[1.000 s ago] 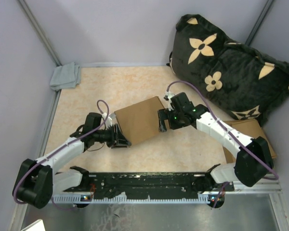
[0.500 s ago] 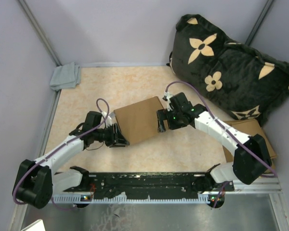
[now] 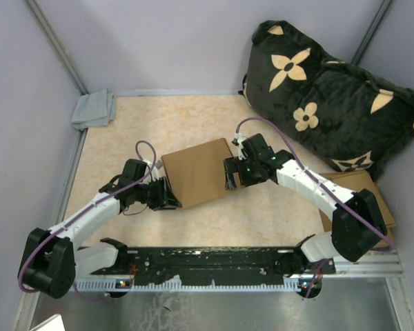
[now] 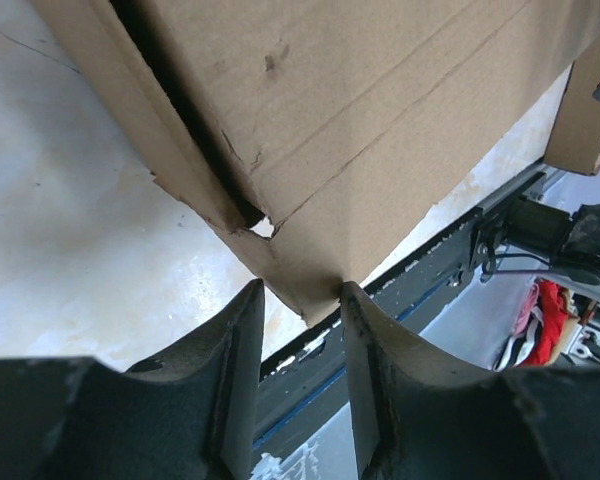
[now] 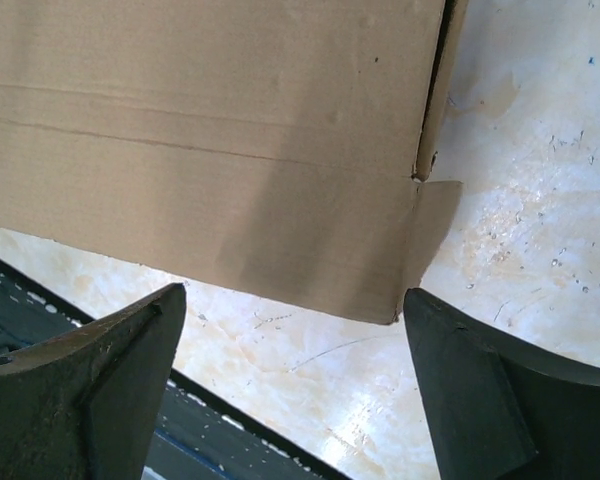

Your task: Fold the paper box

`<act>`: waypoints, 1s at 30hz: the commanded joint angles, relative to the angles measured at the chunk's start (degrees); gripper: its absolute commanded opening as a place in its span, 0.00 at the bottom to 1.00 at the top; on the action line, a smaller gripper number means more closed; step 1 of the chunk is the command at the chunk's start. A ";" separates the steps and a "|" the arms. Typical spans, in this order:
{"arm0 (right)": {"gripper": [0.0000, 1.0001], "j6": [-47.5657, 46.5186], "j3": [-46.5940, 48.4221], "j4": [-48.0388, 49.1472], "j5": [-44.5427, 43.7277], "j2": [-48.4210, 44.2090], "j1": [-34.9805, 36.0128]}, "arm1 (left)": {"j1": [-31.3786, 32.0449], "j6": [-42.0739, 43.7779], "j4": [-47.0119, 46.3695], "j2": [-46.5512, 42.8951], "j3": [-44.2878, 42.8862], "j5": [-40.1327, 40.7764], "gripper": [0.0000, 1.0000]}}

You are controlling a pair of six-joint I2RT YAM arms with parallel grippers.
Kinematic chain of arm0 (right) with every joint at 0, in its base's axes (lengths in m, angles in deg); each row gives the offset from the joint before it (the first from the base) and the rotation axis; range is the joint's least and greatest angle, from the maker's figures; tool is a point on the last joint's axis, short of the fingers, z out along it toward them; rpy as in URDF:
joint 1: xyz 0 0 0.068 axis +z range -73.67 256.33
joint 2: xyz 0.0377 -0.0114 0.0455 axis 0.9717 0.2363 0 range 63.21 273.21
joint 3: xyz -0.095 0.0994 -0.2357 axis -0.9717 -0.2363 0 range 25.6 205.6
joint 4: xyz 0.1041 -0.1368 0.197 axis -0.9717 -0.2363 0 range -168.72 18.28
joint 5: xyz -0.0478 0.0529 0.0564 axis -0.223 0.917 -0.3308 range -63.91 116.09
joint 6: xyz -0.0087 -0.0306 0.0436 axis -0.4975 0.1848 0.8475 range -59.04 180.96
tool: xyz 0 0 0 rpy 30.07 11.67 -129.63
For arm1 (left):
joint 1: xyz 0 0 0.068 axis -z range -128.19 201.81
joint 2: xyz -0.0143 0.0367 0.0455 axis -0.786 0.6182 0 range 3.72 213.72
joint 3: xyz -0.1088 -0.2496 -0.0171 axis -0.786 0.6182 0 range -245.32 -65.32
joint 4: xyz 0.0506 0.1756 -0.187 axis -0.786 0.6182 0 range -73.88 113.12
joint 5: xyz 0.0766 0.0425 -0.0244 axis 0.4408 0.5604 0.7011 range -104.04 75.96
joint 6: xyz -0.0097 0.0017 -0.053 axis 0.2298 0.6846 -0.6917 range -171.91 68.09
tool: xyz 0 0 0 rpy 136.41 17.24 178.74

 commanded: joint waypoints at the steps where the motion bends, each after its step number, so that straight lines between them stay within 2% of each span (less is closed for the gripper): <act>1: 0.90 -0.98 -0.26 2.93 -0.77 1.27 0.44 | -0.22 1.33 1.31 -0.88 -2.25 3.72 0.42; 16: 0.84 -0.89 -0.56 2.86 2.05 -0.17 0.42 | -0.27 0.16 -1.42 -0.42 -1.86 0.65 0.41; 30: 0.83 -0.71 -0.54 2.66 3.11 -1.04 0.38 | -0.29 -0.23 -1.54 -0.89 -1.68 -0.25 0.41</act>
